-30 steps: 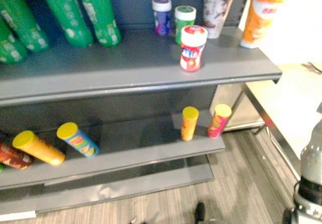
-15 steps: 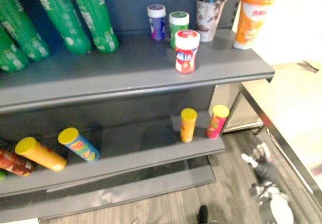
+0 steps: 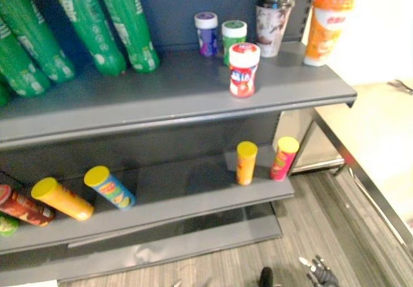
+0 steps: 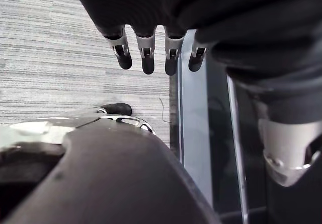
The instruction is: Put the gum and the chips on the shelf.
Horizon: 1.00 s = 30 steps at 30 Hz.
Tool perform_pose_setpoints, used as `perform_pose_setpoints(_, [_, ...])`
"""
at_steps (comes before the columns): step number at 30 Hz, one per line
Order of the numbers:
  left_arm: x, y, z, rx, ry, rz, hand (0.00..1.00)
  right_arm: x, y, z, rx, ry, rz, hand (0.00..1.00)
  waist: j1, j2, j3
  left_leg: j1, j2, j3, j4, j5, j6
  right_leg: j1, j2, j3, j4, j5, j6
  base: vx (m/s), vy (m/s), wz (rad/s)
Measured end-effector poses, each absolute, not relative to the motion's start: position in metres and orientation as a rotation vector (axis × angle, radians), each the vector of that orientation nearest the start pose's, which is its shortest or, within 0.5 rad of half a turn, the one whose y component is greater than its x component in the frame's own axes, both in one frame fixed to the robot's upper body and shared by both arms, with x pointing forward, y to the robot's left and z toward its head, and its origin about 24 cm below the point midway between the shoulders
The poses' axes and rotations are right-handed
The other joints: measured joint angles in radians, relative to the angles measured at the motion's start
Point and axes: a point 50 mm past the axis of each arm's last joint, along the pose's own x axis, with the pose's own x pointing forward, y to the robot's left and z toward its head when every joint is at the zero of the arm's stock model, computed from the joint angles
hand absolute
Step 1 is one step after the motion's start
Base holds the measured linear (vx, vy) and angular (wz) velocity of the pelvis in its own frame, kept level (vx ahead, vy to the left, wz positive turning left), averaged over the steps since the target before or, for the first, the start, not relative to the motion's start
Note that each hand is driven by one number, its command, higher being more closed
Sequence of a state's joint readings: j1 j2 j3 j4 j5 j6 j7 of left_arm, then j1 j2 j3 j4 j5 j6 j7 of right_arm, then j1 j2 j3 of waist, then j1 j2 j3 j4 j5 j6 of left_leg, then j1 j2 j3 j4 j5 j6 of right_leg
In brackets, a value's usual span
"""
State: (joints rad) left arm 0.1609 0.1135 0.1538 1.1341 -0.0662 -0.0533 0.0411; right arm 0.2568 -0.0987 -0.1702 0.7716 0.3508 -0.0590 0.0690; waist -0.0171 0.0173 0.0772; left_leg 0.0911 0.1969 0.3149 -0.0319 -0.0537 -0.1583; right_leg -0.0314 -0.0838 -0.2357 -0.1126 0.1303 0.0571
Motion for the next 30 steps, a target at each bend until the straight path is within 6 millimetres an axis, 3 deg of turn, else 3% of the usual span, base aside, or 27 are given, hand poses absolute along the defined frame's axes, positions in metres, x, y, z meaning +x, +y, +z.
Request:
perform_pose_setpoints(9, [0.044, 0.214, -0.169, -0.032, 1.206, 0.319, 0.00, 0.040, -0.228, -0.162, 0.353, 1.067, -0.531, 0.00, 0.008, 0.006, 0.005, 0.027, -0.002, -0.001, -0.001, -0.007, -0.001, 0.026, -0.002, -0.004, 0.000, -0.005, 0.007, 0.01, 0.004, 0.00])
perform_pose_setpoints(18, [0.044, 0.214, -0.169, -0.065, 1.199, 0.341, 0.00, 0.028, -0.225, -0.167, 0.387, 1.121, -0.603, 0.00, 0.012, -0.004, 0.020, 0.027, -0.008, 0.000, 0.017, -0.020, 0.005, 0.033, -0.011, 0.000, 0.001, -0.008, 0.011, 0.00, 0.004, -0.01])
perform_pose_setpoints(23, [0.061, 0.210, -0.168, -0.060, 1.165, 0.307, 0.00, 0.044, -0.233, -0.164, 0.388, 1.071, -0.634, 0.00, 0.010, 0.023, 0.067, -0.108, 0.032, -0.002, 0.280, -0.149, 0.028, -0.082, -0.029, 0.027, 0.186, -0.077, 0.035, -0.02, 0.054, -0.14])
perform_pose_setpoints(25, [0.062, 0.212, -0.167, -0.073, 1.159, 0.322, 0.00, 0.044, -0.234, -0.164, 0.406, 1.061, -0.656, 0.00, 0.001, 0.017, 0.078, -0.121, 0.032, 0.012, 0.336, -0.177, 0.031, -0.114, -0.039, 0.059, 0.238, -0.098, 0.044, -0.02, 0.122, -0.26])
perform_pose_setpoints(29, [0.066, 0.219, -0.165, -0.060, 1.144, 0.337, 0.00, 0.055, -0.234, -0.162, 0.431, 1.009, -0.684, 0.00, 0.000, -0.015, 0.102, -0.131, 0.046, 0.164, 0.446, -0.257, 0.067, -0.146, -0.036, 0.175, 0.174, -0.047, 0.091, -0.05, 0.166, -1.02])
perform_pose_setpoints(30, [0.067, 0.218, -0.165, -0.060, 1.138, 0.337, 0.00, 0.060, -0.233, -0.161, 0.428, 0.993, -0.687, 0.00, 0.004, -0.014, 0.105, -0.126, 0.059, 0.236, 0.450, -0.268, 0.086, -0.151, -0.042, 0.157, 0.124, -0.061, 0.102, -0.11, 0.232, -1.53])
